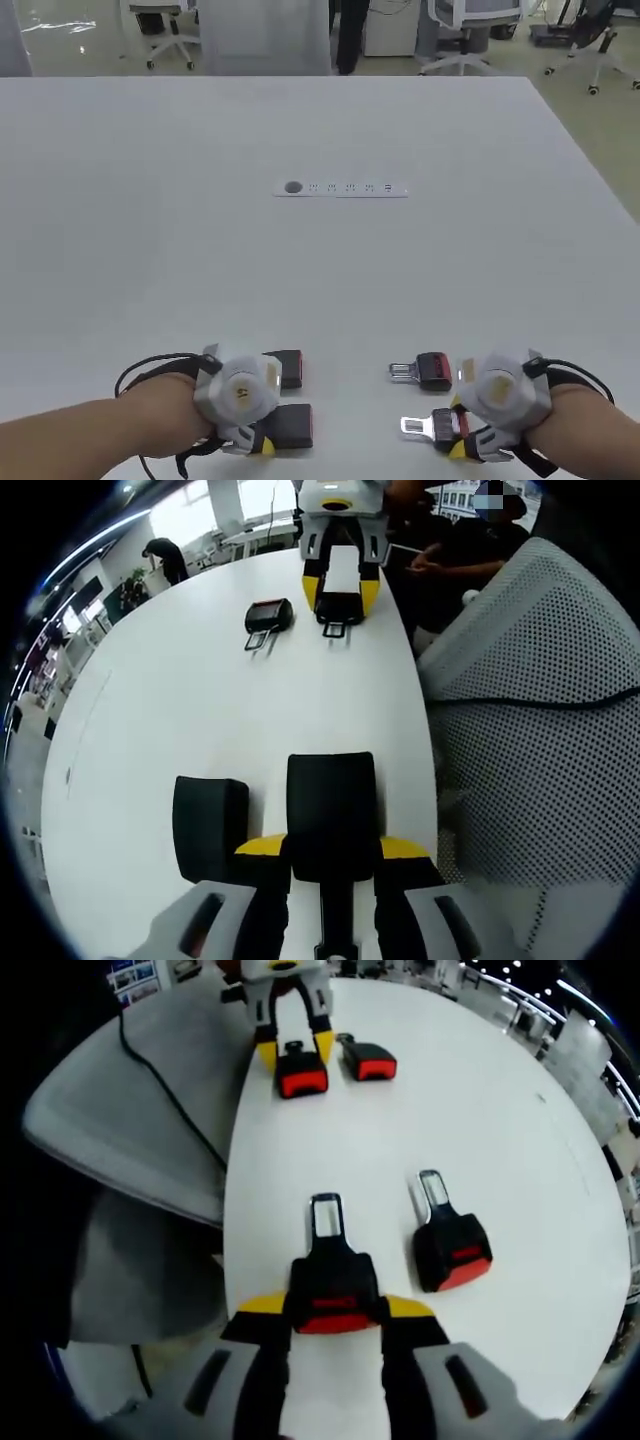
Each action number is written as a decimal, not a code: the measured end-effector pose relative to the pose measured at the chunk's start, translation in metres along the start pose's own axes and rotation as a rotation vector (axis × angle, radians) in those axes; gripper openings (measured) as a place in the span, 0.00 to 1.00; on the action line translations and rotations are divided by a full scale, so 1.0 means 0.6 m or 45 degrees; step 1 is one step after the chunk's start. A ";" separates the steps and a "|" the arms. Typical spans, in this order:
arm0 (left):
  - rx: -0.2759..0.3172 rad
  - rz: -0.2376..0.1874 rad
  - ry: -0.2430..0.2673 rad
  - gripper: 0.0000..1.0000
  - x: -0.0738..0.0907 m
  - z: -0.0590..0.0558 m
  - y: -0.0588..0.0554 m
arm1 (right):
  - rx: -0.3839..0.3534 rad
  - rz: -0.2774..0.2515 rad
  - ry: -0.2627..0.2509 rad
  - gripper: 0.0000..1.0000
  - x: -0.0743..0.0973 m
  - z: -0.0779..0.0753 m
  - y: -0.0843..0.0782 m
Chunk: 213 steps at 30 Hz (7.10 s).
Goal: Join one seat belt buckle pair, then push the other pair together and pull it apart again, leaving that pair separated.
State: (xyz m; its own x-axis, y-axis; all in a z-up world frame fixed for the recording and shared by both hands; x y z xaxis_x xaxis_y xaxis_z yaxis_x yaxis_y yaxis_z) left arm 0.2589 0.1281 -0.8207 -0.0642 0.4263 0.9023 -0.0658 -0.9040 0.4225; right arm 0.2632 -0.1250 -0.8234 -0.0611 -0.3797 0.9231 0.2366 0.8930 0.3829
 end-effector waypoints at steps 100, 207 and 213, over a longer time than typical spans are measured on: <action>-0.009 0.081 -0.057 0.31 -0.001 0.006 0.004 | 0.141 -0.111 0.029 0.30 -0.090 0.051 0.215; 0.108 0.060 0.040 0.47 0.010 0.151 -0.037 | -0.027 -0.124 -0.048 0.42 -0.006 -0.135 0.059; 0.091 0.056 -0.009 0.41 0.002 0.148 -0.036 | 0.055 -0.084 -0.001 0.35 -0.018 -0.130 0.061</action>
State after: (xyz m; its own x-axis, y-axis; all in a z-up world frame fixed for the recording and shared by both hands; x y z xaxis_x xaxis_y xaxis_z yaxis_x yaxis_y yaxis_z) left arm 0.3485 0.1453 -0.8212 -0.0588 0.3858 0.9207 0.0081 -0.9221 0.3869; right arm 0.3481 -0.1072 -0.8224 -0.0760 -0.4378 0.8959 0.1902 0.8756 0.4440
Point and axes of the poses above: the centre of the closed fingertips' face, and the gripper's own axes: x roughly backward along the fingers, z roughly to its left, y roughly out of its top, the point moved 4 cm from there along x, roughly backward along the fingers, and after that the axes turned 7 degrees about -x, right-handed, at the moved point
